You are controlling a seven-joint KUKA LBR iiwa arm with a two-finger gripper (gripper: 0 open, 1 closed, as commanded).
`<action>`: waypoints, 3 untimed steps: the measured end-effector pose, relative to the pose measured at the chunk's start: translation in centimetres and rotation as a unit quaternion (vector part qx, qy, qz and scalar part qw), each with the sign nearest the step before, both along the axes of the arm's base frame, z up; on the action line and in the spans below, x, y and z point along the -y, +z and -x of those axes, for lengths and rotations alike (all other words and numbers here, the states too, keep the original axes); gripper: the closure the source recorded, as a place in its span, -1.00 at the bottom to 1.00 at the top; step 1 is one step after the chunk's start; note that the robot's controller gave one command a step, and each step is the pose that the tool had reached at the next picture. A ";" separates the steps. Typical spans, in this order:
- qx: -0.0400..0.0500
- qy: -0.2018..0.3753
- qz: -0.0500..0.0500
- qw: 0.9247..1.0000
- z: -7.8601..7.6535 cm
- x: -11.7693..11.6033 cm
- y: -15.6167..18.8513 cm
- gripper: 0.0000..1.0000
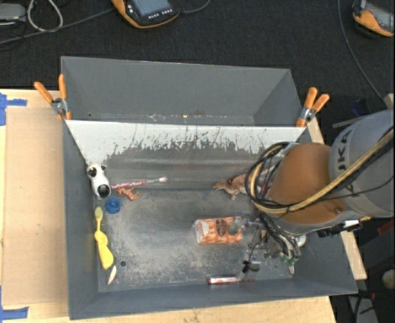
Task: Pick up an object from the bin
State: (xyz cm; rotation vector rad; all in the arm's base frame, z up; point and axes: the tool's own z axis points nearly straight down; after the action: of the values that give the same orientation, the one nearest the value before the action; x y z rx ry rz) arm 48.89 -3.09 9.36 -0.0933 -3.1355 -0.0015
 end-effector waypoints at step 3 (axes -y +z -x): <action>-0.002 -0.071 0.000 0.997 -4.3 -6.3 -2.1 -1.00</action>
Offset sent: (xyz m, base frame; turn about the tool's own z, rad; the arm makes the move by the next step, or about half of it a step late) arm 0.0428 0.0618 -0.0204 0.1497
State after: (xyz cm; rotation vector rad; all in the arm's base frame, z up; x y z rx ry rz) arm 53.16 3.21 7.27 -0.3158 -3.1163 -0.0021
